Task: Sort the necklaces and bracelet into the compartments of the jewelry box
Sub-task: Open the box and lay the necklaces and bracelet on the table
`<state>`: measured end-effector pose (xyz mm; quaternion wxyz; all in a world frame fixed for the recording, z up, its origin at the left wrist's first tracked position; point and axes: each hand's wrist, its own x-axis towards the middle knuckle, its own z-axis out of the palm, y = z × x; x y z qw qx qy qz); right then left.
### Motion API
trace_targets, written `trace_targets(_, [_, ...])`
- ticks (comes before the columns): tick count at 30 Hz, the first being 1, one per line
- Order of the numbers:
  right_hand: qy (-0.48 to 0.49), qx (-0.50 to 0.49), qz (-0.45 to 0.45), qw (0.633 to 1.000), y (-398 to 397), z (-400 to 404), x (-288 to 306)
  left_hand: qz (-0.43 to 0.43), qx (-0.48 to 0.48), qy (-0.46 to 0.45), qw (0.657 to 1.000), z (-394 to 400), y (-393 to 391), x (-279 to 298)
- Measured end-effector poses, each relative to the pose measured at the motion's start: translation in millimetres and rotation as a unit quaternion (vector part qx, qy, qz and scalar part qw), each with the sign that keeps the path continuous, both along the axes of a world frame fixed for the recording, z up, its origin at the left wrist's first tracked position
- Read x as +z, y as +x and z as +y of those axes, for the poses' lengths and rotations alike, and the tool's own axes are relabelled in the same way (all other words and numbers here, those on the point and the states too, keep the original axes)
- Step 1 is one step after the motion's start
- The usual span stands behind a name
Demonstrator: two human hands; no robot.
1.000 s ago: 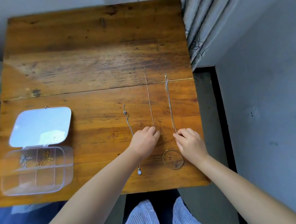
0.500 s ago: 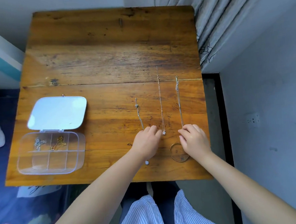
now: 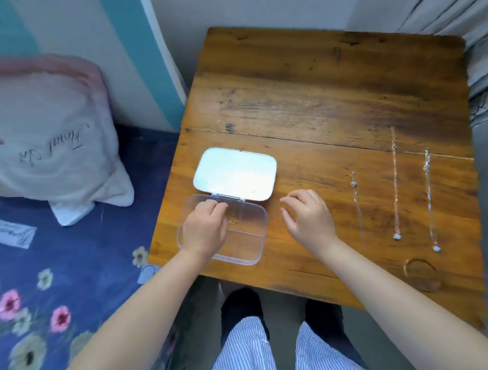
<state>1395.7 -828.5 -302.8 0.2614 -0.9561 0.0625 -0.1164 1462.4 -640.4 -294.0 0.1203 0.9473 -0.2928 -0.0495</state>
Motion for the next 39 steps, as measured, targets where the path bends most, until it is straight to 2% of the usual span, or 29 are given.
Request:
trace_targets(3, [0.013,0.042,0.034,0.998,21.7,46.5,-2.5,0.035,0.036,0.03,0.998,44.2,23.2,-4.2])
trace_targets(7, [-0.023,0.07,0.248,0.966,46.6,82.6,-20.5,0.081,0.094,0.077,0.989,76.0,46.3,-26.8])
trace_targets(11, [-0.081,0.094,0.333,0.935,67.6,101.7,-29.1,0.109,0.032,0.077,0.99,72.0,61.3,-38.5])
trace_targets(13, [-0.109,0.093,0.359,0.922,73.7,107.0,-34.1,0.13,0.002,0.111,0.985,62.3,67.0,-41.6])
trace_targets(16, [-0.158,0.109,0.38,0.905,76.6,113.0,-41.5,0.154,0.01,0.15,0.977,52.0,75.1,-46.3])
trace_targets(19, [-0.179,0.122,0.385,0.897,77.2,113.0,-46.9,0.118,0.014,0.179,0.977,49.2,77.2,-46.9])
trace_targets(21, [-0.175,0.127,0.391,0.895,75.5,110.4,-48.4,0.105,-0.007,0.198,0.975,48.5,76.1,-49.2])
trace_targets(24, [-0.148,0.129,0.38,0.904,72.3,106.9,-47.2,0.136,0.034,0.178,0.974,49.5,79.5,-54.5])
trace_targets(28, [-0.121,0.126,0.359,0.917,67.5,106.5,-45.8,0.133,0.037,0.169,0.976,55.0,75.0,-57.5])
trace_targets(30, [-0.099,0.114,0.351,0.924,66.9,109.8,-46.9,0.124,0.03,0.166,0.978,59.3,74.3,-57.8])
trace_targets(32, [-0.032,0.065,0.353,0.933,70.2,106.9,-50.7,0.116,-0.002,0.157,0.981,55.0,78.5,-61.1])
trace_targets(35, [0.078,-0.004,0.393,0.916,83.1,109.1,-51.1,0.119,-0.014,0.147,0.982,53.8,84.5,-60.9])
trace_targets(39, [0.114,-0.027,0.412,0.904,91.1,117.6,-50.8,0.138,0.0,0.154,0.978,53.9,78.3,-60.7])
